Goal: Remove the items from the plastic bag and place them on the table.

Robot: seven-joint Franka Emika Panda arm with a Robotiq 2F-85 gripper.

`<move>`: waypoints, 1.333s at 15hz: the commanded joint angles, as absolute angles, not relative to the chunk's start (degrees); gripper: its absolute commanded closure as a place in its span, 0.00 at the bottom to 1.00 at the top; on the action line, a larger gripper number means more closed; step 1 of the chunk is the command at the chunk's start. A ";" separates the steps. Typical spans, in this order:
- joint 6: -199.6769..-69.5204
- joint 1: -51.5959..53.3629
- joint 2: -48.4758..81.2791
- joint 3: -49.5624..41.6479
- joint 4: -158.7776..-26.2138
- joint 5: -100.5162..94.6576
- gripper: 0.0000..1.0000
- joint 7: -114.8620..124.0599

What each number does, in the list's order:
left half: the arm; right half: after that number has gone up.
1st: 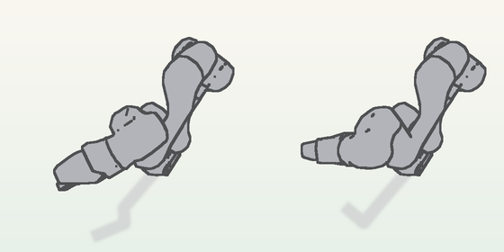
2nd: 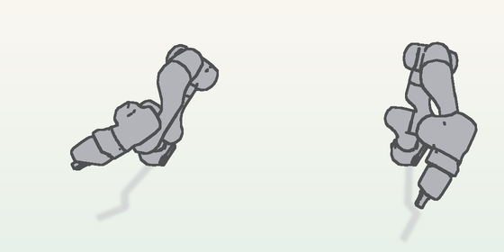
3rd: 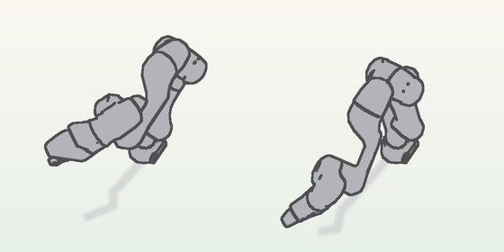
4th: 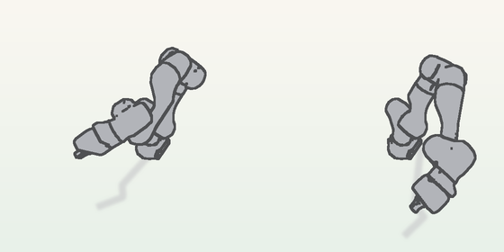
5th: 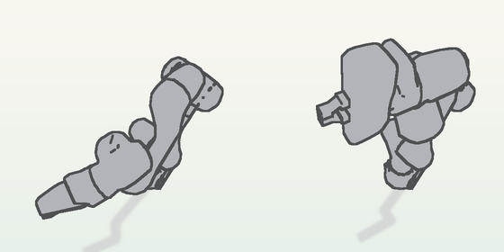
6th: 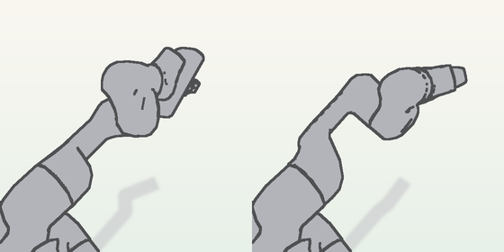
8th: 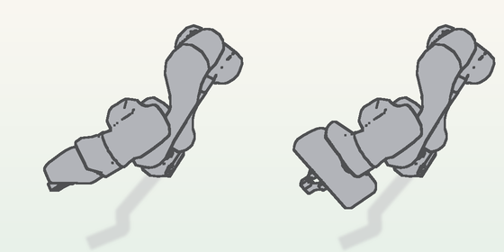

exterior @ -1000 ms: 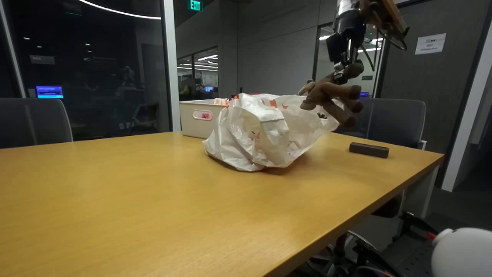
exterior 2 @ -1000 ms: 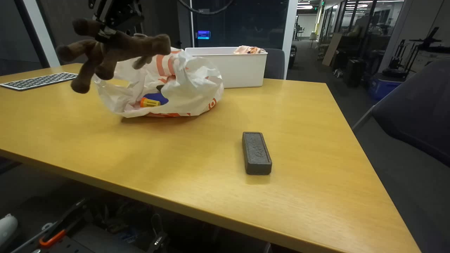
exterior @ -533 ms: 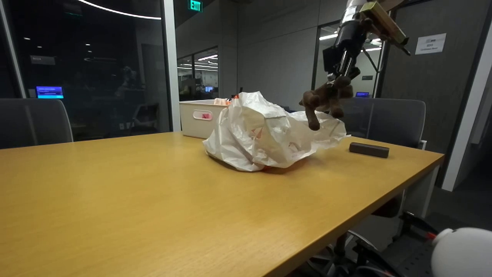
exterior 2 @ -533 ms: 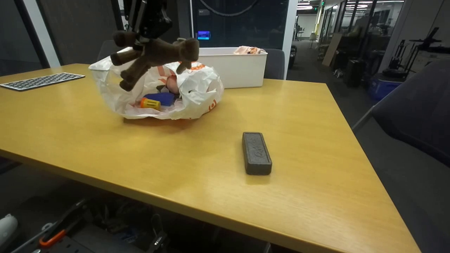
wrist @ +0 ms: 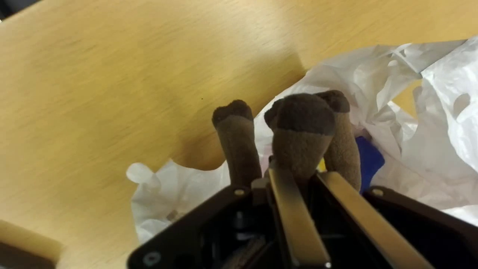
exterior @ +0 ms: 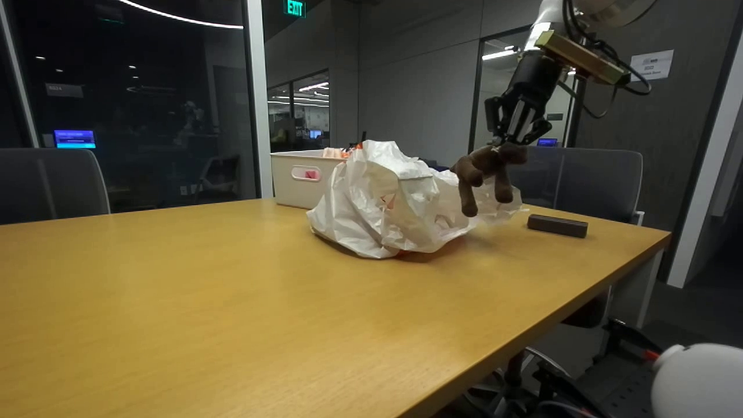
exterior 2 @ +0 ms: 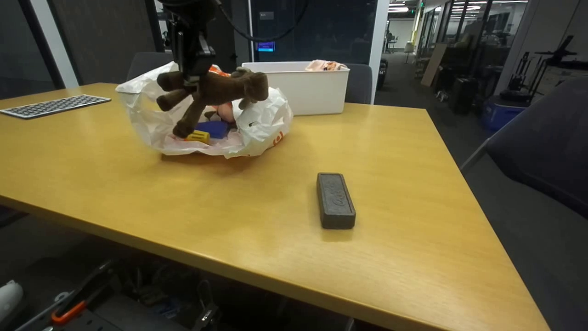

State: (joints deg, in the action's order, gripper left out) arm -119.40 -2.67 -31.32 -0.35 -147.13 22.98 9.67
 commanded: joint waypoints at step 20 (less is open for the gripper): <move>-128.63 -17.66 -37.06 -3.12 -147.91 1.98 0.10 33.50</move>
